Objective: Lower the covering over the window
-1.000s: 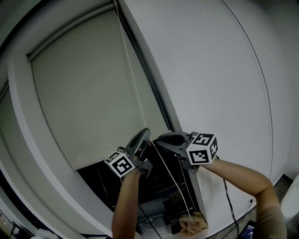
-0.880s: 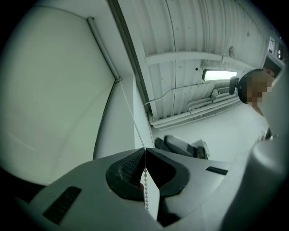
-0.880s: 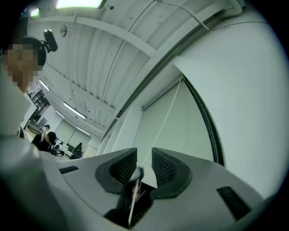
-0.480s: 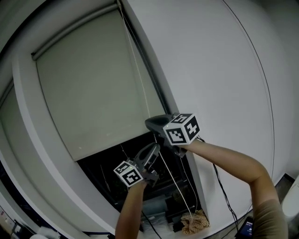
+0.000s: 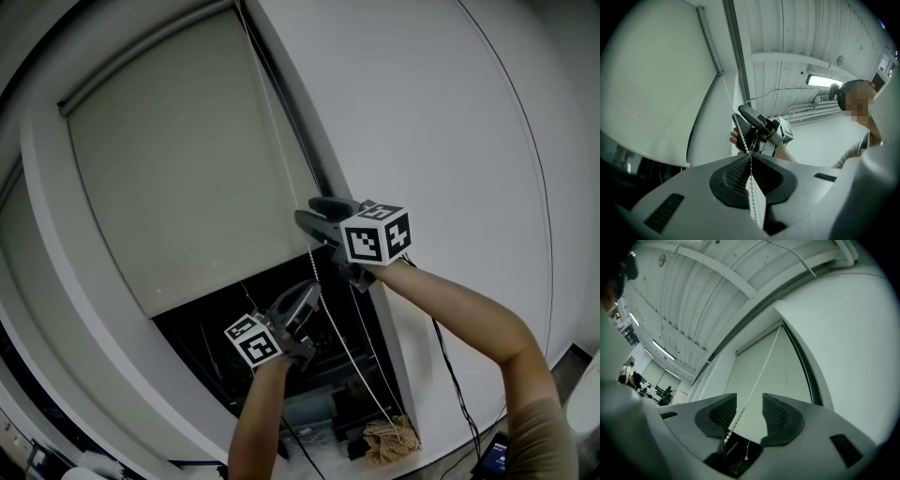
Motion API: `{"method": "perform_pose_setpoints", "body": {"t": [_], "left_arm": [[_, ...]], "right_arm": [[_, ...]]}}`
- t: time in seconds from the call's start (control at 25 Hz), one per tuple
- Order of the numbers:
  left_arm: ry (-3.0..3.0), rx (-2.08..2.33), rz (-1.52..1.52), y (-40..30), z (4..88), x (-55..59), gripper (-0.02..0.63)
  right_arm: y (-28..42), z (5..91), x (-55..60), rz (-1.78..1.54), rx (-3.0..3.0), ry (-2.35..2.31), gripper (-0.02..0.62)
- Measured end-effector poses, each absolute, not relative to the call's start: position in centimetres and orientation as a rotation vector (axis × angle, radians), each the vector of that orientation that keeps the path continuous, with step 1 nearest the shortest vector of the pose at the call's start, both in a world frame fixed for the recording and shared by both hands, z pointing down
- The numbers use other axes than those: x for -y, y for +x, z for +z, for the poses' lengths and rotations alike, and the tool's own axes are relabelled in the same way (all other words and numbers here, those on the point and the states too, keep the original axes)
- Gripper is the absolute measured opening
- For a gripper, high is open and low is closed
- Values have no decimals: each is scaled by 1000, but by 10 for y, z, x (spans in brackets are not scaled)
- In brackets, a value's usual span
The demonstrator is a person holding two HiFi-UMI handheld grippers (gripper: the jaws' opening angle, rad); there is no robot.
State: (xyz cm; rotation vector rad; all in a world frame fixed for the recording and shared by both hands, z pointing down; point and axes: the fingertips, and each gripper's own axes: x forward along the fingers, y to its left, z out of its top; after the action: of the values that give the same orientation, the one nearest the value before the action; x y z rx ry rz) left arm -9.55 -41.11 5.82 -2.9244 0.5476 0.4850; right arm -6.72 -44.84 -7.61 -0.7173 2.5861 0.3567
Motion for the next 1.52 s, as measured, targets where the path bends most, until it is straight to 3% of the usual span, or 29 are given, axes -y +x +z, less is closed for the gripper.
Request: {"method": "perform_pose_setpoints", "body": {"t": [0.08,0.16,0.4,0.44,0.48,0.56,0.64,0.72,0.76,0.8,0.84,1.0,1.08,1.2,1.32,1.44,1.52], "left_arm": [[-2933,-538,497,-95,61,412,23],[-2933,-545,502,-94,66,413,23],[-2927,-538,521,-106,54,425,25],[-2926,-533,634,-121,36,431,60],[-2917,-532,759,-136,13,438,141],[-2895,-534,858,-146,-35,451,190],[-2902,-548,722,-130,-67,460,211],[-2913,-597,523,-114,-73,468,209],[-2915,-611,458,-110,-71,468,149],[-2922,-616,444,-108,-70,465,48],[-2930,-621,474,-110,-71,461,25],[-2901,-669,606,-124,-79,457,20],[-2873,-704,556,-126,-73,461,18],[-2869,-668,449,-108,-32,455,18],[-2908,-636,453,-88,21,431,18],[-2918,-658,468,-90,39,427,18],[-2913,-647,447,-91,39,429,18]], "right_arm": [[-76,-73,457,282,-2638,-709,146],[-83,-69,461,219,-2673,-698,39],[-84,-66,464,139,-2691,-661,11],[-83,-64,462,144,-2702,-648,11],[-84,-60,459,151,-2725,-631,11],[-92,-48,450,173,-2787,-594,11],[-105,-32,443,180,-2844,-563,11],[-114,-19,441,158,-2864,-556,10],[-115,-15,442,138,-2862,-562,11],[-115,-14,445,121,-2858,-567,11],[-115,-15,446,120,-2854,-567,11],[-101,-40,433,307,-2807,-533,22],[-89,-72,432,337,-2730,-534,92],[-83,-98,447,300,-2679,-575,104],[-84,-76,459,159,-2706,-580,101],[-89,-66,460,65,-2731,-529,27],[-91,-66,459,42,-2722,-519,14]]}}
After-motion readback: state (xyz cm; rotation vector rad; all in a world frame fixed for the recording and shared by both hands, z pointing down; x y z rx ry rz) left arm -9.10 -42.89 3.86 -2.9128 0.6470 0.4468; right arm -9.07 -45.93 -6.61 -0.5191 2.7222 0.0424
